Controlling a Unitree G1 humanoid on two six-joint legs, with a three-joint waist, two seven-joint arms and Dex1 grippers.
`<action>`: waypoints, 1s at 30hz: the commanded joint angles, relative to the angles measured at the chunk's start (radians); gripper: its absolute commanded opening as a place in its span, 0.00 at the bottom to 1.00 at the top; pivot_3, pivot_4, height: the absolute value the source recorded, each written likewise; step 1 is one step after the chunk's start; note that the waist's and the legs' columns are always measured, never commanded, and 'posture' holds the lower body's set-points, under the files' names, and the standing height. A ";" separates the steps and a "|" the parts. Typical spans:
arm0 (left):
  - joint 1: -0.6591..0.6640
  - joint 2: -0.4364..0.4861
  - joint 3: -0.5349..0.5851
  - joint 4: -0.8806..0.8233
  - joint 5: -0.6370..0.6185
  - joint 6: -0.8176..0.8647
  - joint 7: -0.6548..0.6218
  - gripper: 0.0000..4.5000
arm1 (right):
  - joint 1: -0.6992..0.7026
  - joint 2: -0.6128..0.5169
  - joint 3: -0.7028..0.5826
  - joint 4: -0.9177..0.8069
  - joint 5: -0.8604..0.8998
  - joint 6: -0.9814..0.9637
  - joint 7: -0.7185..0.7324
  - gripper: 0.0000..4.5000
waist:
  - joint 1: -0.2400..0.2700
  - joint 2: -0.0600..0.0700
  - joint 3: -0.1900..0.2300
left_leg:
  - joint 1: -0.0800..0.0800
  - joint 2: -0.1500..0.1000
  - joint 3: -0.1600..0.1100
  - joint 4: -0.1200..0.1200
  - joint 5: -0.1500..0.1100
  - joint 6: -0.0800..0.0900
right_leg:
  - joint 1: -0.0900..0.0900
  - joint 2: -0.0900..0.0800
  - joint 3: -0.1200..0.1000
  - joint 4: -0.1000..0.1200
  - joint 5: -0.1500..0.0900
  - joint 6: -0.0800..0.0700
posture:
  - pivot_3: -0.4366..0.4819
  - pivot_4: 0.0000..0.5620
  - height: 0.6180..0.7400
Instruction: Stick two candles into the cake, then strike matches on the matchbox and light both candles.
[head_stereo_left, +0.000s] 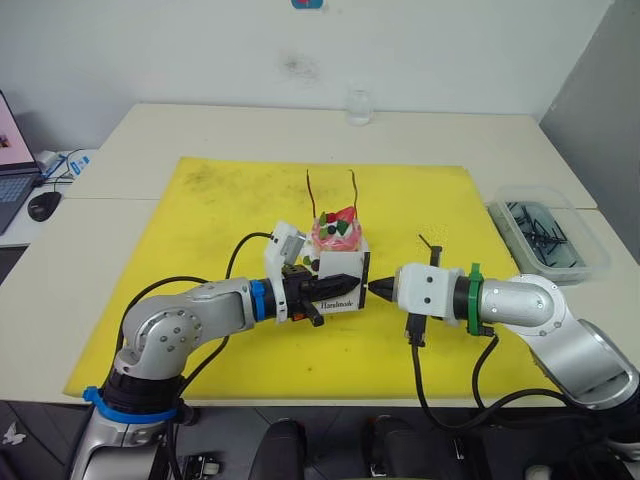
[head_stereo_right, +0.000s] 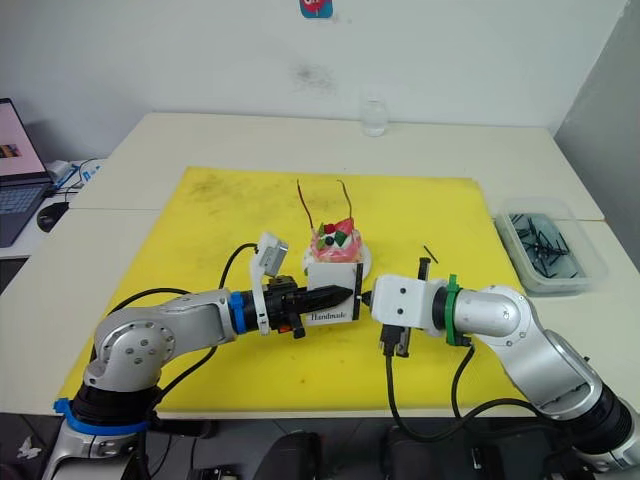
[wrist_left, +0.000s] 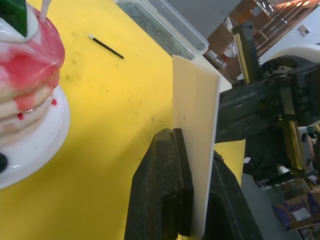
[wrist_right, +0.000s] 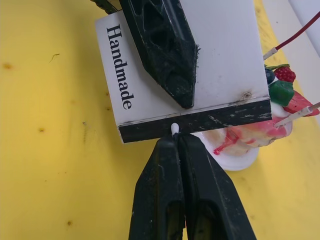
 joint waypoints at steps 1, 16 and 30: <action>-0.017 -0.013 0.022 -0.045 -0.019 0.004 -0.010 0.00 | -0.022 0.011 0.006 0.000 -0.031 -0.012 0.002 0.01 | 0.000 0.000 0.000 | 0.000 0.000 0.000 0.000 0.000 0.000 | 0.000 0.000 0.000 0.000 0.000 0.000 | 0.48 0.27 1.00; -0.279 -0.013 0.172 0.013 -0.068 0.009 0.045 0.00 | -0.007 0.005 0.092 0.033 -0.093 -0.114 0.113 0.01 | 0.009 -0.004 0.001 | 0.000 0.000 -0.001 0.001 0.001 -0.001 | 0.000 0.001 -0.003 0.001 0.000 0.000 | 0.48 0.27 1.00; -0.200 0.154 0.193 -0.068 -0.021 0.029 -0.051 0.00 | 0.035 -0.017 -0.045 -0.054 -0.005 -0.029 0.137 0.01 | -0.008 -0.002 0.001 | 0.000 0.000 0.000 0.000 0.001 -0.002 | 0.000 -0.001 0.000 0.001 0.000 0.001 | 0.48 0.27 1.00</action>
